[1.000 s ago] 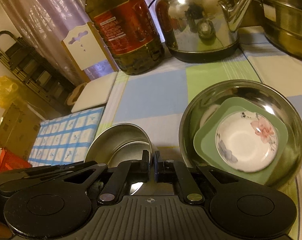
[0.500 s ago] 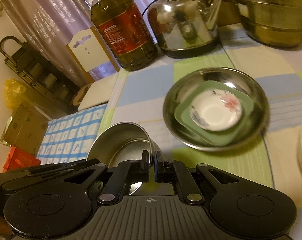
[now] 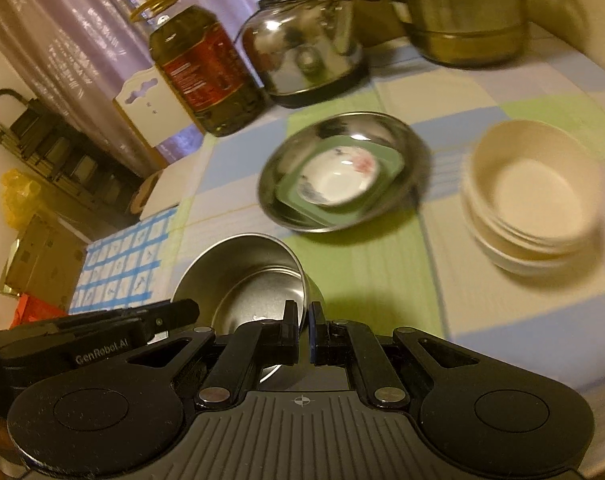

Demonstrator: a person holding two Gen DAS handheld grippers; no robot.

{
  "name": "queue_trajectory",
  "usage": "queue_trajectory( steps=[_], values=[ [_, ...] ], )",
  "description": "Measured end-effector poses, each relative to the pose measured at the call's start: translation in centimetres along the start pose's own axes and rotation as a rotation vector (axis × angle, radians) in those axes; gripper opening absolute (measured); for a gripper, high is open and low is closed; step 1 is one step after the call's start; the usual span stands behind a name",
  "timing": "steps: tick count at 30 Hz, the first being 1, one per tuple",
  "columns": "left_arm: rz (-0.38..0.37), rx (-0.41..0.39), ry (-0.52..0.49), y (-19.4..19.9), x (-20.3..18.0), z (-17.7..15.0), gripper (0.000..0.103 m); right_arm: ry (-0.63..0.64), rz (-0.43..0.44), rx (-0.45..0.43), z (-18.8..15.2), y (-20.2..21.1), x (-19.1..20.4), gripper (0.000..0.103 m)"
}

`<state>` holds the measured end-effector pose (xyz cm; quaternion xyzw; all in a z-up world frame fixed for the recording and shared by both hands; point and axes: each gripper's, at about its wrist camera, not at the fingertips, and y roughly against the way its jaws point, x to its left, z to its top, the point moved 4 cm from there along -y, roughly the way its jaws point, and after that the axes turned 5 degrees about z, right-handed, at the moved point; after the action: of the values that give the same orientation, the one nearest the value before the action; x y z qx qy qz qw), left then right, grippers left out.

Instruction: Organize plates and bowls

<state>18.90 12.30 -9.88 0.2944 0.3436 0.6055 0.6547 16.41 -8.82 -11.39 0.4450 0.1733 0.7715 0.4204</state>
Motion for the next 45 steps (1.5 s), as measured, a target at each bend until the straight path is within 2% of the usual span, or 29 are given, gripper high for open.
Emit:
queue_trajectory(
  steps=[15,23,34,38,45],
  values=[
    [-0.132,0.002,-0.142,0.2,-11.1,-0.9,0.007,-0.123,-0.096,-0.072,-2.0,9.3,-7.5,0.005],
    [-0.181,-0.027,-0.183,0.4,-15.2,0.3,0.007,-0.153,-0.132,-0.124,-0.9,12.6,-9.8,0.005],
    [-0.191,-0.089,-0.171,-0.8,-17.5,5.3,0.007,-0.134,-0.130,-0.235,4.4,13.8,-11.4,0.005],
    [-0.181,-0.104,-0.163,-1.9,-17.8,7.1,0.007,-0.132,-0.130,-0.248,6.3,12.9,-11.8,0.005],
    [-0.167,-0.083,-0.137,-4.4,-17.6,9.2,0.007,-0.135,-0.138,-0.242,8.9,10.7,-13.2,0.005]
  ],
)
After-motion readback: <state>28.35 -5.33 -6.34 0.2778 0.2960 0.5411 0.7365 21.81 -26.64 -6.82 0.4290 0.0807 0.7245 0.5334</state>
